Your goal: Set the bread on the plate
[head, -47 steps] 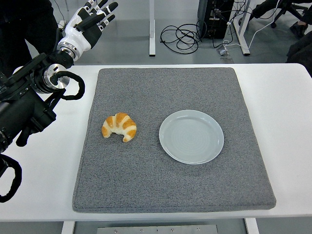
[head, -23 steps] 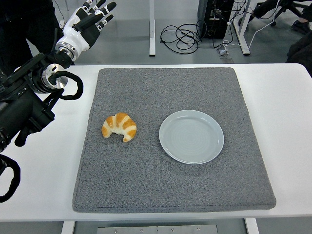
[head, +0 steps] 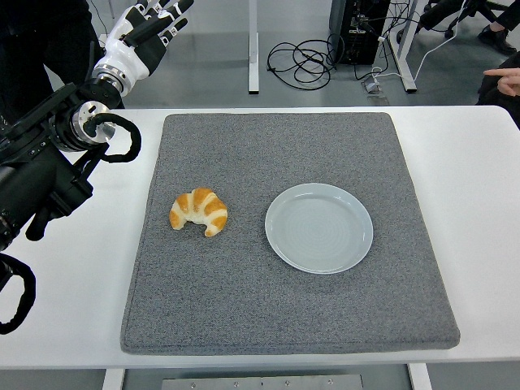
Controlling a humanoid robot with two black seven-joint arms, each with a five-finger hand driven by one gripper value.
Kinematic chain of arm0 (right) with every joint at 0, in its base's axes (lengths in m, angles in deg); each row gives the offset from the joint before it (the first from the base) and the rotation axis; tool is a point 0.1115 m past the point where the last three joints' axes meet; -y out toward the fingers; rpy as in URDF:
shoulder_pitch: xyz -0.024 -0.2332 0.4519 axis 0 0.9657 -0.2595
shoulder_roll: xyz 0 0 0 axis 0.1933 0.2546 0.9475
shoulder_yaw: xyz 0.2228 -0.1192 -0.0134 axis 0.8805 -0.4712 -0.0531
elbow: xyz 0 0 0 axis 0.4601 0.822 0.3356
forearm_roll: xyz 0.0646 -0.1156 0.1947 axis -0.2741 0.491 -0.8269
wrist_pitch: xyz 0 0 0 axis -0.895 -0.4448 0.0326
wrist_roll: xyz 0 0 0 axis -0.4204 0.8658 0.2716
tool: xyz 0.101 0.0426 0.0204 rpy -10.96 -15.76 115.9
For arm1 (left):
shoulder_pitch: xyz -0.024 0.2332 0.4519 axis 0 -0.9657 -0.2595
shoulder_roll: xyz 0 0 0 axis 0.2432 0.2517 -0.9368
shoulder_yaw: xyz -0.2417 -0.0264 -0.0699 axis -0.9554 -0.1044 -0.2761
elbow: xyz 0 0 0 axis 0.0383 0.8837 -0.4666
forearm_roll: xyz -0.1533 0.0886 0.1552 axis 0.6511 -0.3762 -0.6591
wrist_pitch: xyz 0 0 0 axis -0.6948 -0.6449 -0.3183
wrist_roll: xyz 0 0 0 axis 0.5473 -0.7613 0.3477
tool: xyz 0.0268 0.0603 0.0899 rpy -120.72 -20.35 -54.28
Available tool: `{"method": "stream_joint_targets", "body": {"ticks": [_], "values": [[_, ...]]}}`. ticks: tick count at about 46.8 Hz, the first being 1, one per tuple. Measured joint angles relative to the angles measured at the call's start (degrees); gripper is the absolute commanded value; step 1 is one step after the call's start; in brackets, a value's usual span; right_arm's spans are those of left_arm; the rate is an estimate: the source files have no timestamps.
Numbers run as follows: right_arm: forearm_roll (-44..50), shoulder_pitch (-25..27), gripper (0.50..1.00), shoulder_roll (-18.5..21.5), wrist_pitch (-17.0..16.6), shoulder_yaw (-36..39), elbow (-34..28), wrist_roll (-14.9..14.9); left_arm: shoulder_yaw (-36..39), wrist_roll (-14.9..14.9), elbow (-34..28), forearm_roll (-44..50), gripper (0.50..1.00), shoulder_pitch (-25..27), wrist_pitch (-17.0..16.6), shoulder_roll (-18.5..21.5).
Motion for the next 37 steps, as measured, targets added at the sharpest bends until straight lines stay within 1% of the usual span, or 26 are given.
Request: {"method": "stream_joint_targets", "body": {"ticks": [4,8,15,20,33,37], "values": [[0.0,0.0,1.0,0.0,0.0,0.0,0.0,0.0,0.1,0.0,-1.0,-0.4,0.977,0.0,0.0,0.0],[0.0,0.0,1.0,0.0,0.0,0.0,0.0,0.0,2.1,-0.1,-4.3,-0.8,0.977,-0.2,-0.5,0.7],[0.0,0.0,1.0,0.0,0.0,0.0,0.0,0.0,9.0,-0.1,-10.4,-1.1,0.977,0.1,-3.2,4.8],[0.0,0.0,1.0,0.0,0.0,0.0,0.0,0.0,14.2,-0.1,-14.9,-2.0,0.977,1.7,-4.4,8.0],[0.0,0.0,1.0,0.0,0.0,0.0,0.0,0.0,20.9,0.3,-23.5,-6.6,0.977,5.0,-5.3,15.9],[0.0,0.0,1.0,0.0,0.0,0.0,0.0,0.0,22.9,0.3,-26.8,-9.7,0.977,5.7,-5.7,18.7]]}}
